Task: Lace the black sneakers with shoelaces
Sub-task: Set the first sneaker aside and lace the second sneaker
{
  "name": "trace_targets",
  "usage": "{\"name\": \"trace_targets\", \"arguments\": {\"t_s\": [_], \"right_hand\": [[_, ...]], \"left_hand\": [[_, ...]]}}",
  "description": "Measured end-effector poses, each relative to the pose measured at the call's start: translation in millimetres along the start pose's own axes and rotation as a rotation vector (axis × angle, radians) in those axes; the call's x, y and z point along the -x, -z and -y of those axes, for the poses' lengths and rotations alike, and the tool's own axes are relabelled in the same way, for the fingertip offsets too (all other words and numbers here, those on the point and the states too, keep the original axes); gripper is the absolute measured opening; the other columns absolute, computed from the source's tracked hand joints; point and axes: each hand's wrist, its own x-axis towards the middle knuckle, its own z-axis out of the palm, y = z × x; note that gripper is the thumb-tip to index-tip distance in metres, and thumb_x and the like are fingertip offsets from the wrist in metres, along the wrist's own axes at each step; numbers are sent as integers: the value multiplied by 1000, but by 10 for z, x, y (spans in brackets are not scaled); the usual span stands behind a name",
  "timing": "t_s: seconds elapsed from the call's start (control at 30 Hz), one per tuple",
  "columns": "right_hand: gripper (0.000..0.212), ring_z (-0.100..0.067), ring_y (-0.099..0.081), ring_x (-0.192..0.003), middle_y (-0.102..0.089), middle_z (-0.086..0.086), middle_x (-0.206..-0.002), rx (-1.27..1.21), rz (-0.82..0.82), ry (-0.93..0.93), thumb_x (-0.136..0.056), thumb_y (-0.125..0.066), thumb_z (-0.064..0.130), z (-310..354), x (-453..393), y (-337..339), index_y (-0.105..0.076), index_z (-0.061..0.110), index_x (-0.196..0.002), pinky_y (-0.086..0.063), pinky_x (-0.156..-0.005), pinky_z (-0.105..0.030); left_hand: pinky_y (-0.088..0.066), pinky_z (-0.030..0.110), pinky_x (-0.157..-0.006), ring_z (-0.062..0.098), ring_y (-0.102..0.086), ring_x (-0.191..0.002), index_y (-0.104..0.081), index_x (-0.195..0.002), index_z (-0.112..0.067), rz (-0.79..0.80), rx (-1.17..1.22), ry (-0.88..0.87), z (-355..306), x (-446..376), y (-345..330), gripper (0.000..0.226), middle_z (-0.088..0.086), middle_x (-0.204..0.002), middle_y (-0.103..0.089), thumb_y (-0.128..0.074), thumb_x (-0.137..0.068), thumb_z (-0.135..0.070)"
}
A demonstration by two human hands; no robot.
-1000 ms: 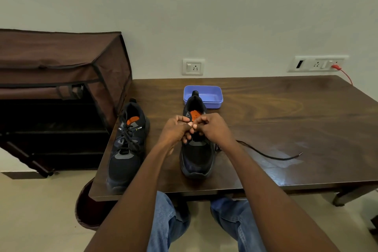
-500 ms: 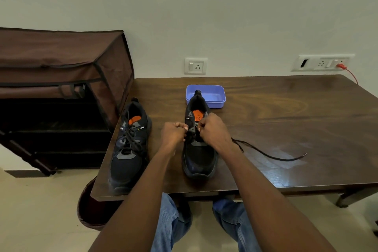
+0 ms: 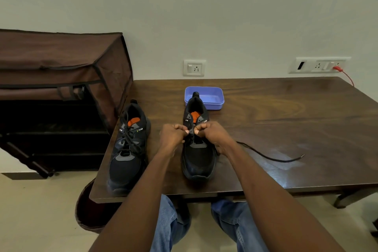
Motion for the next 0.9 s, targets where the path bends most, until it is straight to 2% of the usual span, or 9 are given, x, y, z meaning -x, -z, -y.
{"name": "trace_targets", "arguments": {"t_s": [0.07, 0.2, 0.27, 0.4, 0.57, 0.67, 0.77, 0.83, 0.9], "right_hand": [[18, -18, -63, -85, -70, -5, -82, -16, 3, 2, -88, -63, -3, -4, 1, 0, -74, 10, -82, -53, -92, -38], [16, -7, -53, -68, -61, 4, -71, 214, -94, 115, -91, -63, 1, 31, 27, -53, -72, 10, -83, -42, -62, -19], [15, -3, -49, -63, -57, 6, -67, 291, -139, 151, -91, -63, 2, 38, 27, -97, -71, 10, -82, -35, -58, -17], [14, -17, -62, -79, -67, -5, -82, 370, -203, 213, -90, -65, 4, 13, -5, -145, -73, 8, -79, -49, -70, -28], [16, -27, -65, -84, -71, -10, -84, 352, -130, 223, -89, -64, 3, 12, -40, -84, -78, 6, -81, -55, -77, -42], [17, -28, -60, -97, -65, -12, -102, 441, -142, 197, -92, -62, 12, 54, -44, -69, -79, 15, -92, -54, -84, -41], [28, -29, -46, -111, -47, -13, -118, 661, -250, 245, -96, -54, 16, 70, -27, -47, -73, 20, -117, -46, -97, -40], [31, -28, -47, -110, -44, -8, -114, 665, -262, 253, -98, -51, 14, 88, 10, 9, -69, 21, -122, -45, -95, -39], [30, -27, -53, -104, -46, -6, -112, 637, -259, 222, -98, -48, 15, 96, 27, 67, -69, 22, -120, -47, -89, -39]], "left_hand": [[-49, 21, -58, 15, -66, -79, -70, -78, -16, -2, -1, -8, 0, 10, 4, 16, 9, -90, -73, -71, -88, -4], [-50, 21, -59, 15, -67, -80, -71, -79, -15, -14, -28, -37, -5, 28, -10, 14, 8, -88, -73, -71, -88, -5], [-51, 22, -60, 15, -66, -77, -71, -77, -15, -31, -55, -64, -8, 41, -2, 15, 7, -85, -73, -70, -89, -5], [-54, 23, -63, 9, -64, -71, -70, -74, -19, -22, -114, -114, -33, 73, 42, 22, 4, -82, -72, -68, -91, -6], [-55, 24, -66, 10, -66, -77, -70, -75, -21, 90, -156, -163, -100, 134, 97, 19, 0, -81, -71, -67, -92, -12], [-47, 15, -61, 5, -65, -77, -68, -78, -21, 94, -186, -218, -119, 194, 57, 18, -3, -82, -69, -66, -94, -13], [-48, 18, -60, 11, -65, -77, -64, -80, -21, 36, -249, -232, -140, 215, 40, 20, -2, -81, -67, -60, -97, -11], [-55, 28, -66, 16, -66, -78, -61, -94, -16, -68, -121, -141, -182, 214, 78, 11, 5, -89, -68, -53, -99, -9], [-57, 30, -65, 18, -67, -72, -52, -110, -13, -252, 255, -83, -240, 211, 191, 11, 8, -93, -68, -47, -102, -9]]}}
